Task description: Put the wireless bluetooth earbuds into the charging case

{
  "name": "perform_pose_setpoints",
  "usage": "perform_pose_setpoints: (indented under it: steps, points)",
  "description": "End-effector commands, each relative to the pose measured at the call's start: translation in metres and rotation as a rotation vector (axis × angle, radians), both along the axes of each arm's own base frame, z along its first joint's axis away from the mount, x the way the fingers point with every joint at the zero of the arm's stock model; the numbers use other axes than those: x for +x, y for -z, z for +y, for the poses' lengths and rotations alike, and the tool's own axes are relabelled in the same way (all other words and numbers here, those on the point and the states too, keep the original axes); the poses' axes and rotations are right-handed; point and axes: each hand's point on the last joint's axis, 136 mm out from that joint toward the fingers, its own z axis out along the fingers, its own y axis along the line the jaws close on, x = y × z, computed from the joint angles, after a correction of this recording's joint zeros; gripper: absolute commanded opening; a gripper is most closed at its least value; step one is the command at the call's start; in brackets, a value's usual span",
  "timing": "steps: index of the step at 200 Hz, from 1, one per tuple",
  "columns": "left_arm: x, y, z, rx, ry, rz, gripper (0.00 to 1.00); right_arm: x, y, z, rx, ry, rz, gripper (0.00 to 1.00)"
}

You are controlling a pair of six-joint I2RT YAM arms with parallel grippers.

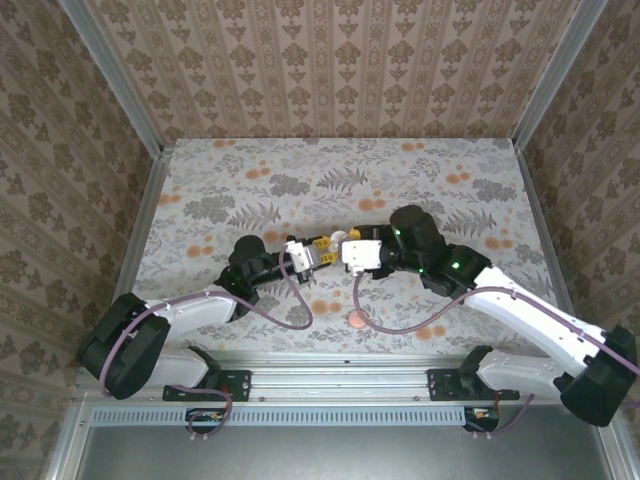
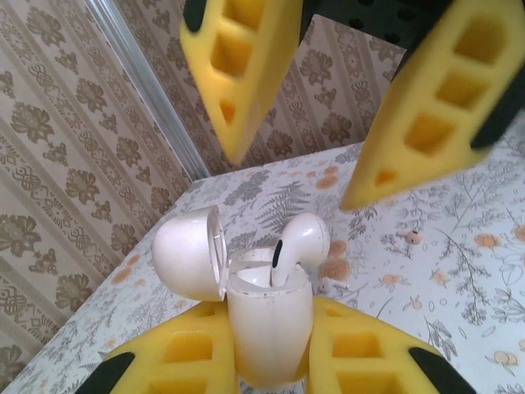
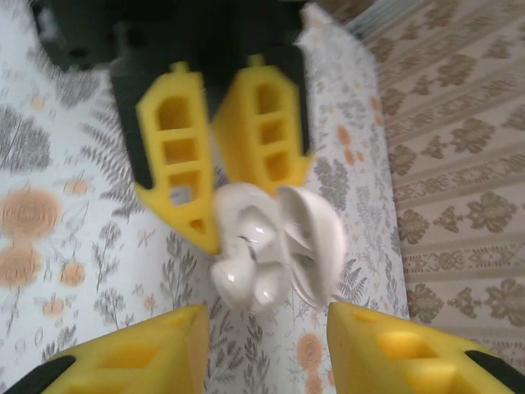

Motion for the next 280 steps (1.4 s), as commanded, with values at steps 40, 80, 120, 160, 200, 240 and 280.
perform_pose_setpoints:
  steps: [40, 80, 120, 160, 200, 240, 280]
  points:
    - [-0.003, -0.014, 0.0, -0.073, 0.025, 0.005, 0.0, -0.012, -0.008, 0.009, 0.36, 0.01, 0.164, 0.44]
    - [-0.003, -0.015, -0.001, -0.082, 0.032, 0.011, 0.0, -0.006, -0.003, 0.016, 0.397, 0.003, 0.172, 0.46]
    - [-0.001, -0.018, 0.0, -0.088, 0.028, 0.008, 0.0, -0.008, 0.002, 0.019, 0.385, -0.015, 0.196, 0.42]
    - [0.003, -0.02, 0.004, -0.105, 0.008, 0.005, 0.0, -0.015, 0.012, 0.014, 0.348, -0.014, 0.221, 0.39]
    - [0.005, -0.021, 0.003, -0.122, 0.012, 0.013, 0.0, -0.019, 0.012, 0.012, 0.355, -0.01, 0.228, 0.39]
    - [0.005, -0.021, 0.003, -0.122, 0.016, 0.016, 0.0, -0.018, 0.007, 0.017, 0.367, -0.029, 0.224, 0.39]
    - [0.005, -0.021, 0.004, -0.123, 0.015, 0.017, 0.0, -0.017, 0.005, 0.021, 0.37, -0.044, 0.227, 0.39]
